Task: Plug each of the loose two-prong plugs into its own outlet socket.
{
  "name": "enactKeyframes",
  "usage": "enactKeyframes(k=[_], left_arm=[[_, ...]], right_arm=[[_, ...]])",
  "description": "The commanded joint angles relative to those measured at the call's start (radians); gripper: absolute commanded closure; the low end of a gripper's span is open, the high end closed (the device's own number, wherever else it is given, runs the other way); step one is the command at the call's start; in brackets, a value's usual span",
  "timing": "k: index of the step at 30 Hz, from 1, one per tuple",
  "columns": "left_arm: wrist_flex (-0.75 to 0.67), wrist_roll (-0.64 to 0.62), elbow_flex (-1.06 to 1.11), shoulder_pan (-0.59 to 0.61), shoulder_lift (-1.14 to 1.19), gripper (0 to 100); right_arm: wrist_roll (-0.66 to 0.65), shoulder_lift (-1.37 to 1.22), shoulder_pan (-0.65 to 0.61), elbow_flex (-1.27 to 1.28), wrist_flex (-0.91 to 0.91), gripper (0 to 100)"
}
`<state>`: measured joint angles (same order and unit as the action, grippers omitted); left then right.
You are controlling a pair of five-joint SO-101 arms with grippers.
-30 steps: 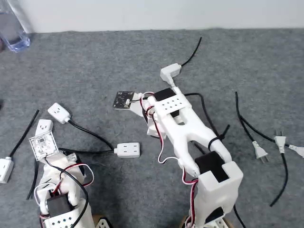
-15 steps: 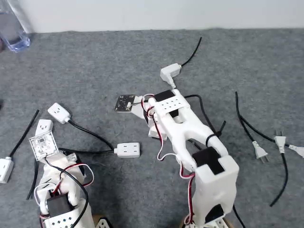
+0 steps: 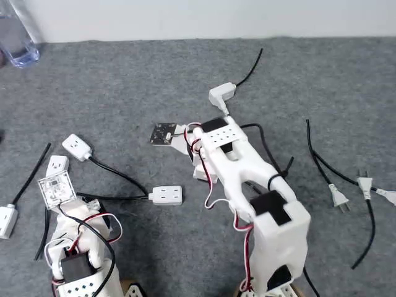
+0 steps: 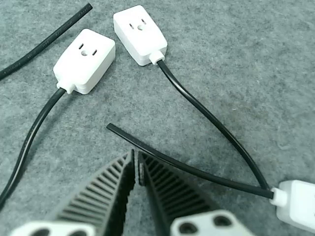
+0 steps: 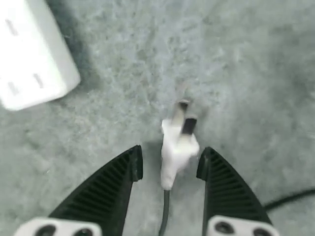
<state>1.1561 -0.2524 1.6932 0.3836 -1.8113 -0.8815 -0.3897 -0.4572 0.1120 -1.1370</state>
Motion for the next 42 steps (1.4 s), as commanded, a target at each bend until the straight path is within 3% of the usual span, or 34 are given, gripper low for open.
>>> enactKeyframes(k=[1,5,10,14,23,32,42], left_arm=[[0.002,0.006,-0.010,-0.002,-0.012,99],[0.002,0.006,-0.010,-0.003,-0.012,99],[0.002,0.006,-0.010,-0.005,-0.012,99],[0.002,0.006,-0.010,-0.006,-0.012,99],[0.002,0.006,-0.010,-0.006,-0.012,99],[0.002,0.006,-0.010,-0.006,-0.012,99],[0.002,0.006,-0.010,-0.006,-0.012,99]], right_arm=[[0.008,-0.025,-0.005,-0.026,0.071,82.4],[-0.068,-0.031,0.001,-0.026,0.084,99.8],[-0.091,-0.013,0.041,-0.031,0.004,98.6],[-0.201,0.076,0.039,-0.037,-0.162,98.9],[-0.588,0.309,0.022,-0.097,-0.668,99.0],[-0.549,0.285,-0.015,-0.141,-0.659,98.9],[-0.482,0.035,0.117,-0.546,-0.661,98.9]])
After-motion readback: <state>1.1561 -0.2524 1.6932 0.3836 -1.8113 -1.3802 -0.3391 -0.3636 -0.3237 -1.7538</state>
